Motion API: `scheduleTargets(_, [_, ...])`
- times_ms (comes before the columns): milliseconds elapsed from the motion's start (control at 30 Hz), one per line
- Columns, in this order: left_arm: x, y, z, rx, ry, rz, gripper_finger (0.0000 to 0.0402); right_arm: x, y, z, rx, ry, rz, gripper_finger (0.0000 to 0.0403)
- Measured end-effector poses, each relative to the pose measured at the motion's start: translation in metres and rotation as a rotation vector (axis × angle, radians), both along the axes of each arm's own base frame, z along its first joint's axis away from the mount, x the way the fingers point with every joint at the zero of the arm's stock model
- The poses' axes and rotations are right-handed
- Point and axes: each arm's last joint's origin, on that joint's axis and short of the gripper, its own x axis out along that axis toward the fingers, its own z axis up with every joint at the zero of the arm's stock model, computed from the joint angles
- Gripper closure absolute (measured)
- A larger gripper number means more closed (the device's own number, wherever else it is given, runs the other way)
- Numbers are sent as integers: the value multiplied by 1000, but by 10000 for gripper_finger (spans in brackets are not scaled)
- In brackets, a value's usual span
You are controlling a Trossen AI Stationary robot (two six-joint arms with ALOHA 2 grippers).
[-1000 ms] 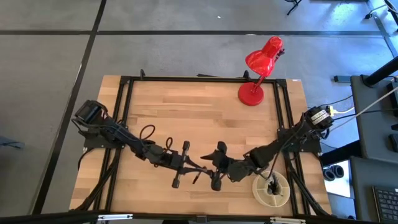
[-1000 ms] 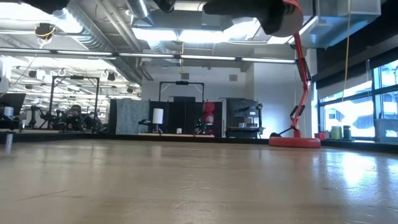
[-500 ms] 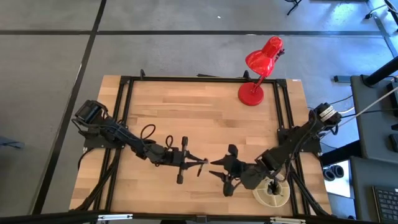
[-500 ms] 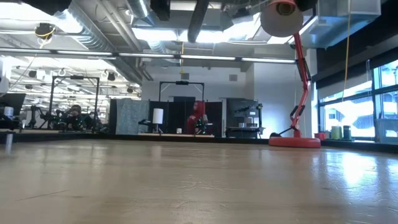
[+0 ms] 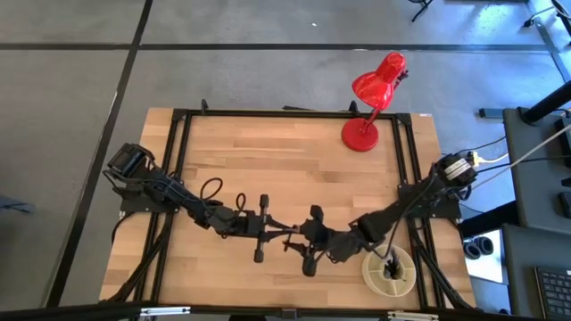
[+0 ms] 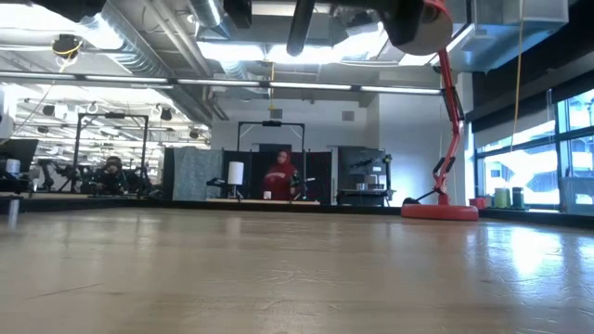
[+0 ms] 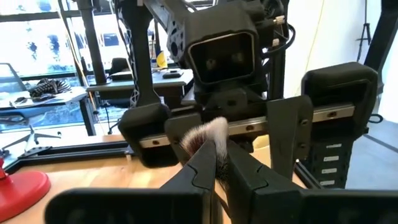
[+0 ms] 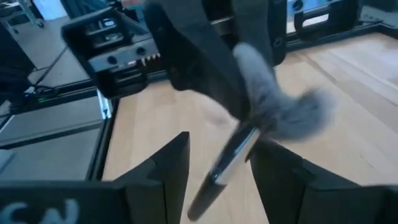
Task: Put items in baskets/containers
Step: Put the black powder brush into the yellow pen organizer
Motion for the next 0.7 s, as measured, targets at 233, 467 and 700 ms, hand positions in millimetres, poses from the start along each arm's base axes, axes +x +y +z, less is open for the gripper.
scheduleTargets(233, [0,0,0,1,-2,0,389,2,-3,0,-18,-11,-40,296])
scheduleTargets(467, [0,1,0,4,5,13,376,-11,-3,5,-65,60,-46,355])
scheduleTargets(700, [0,4,-1,10,17,103,300,-70,12,62,-187,140,-195,355])
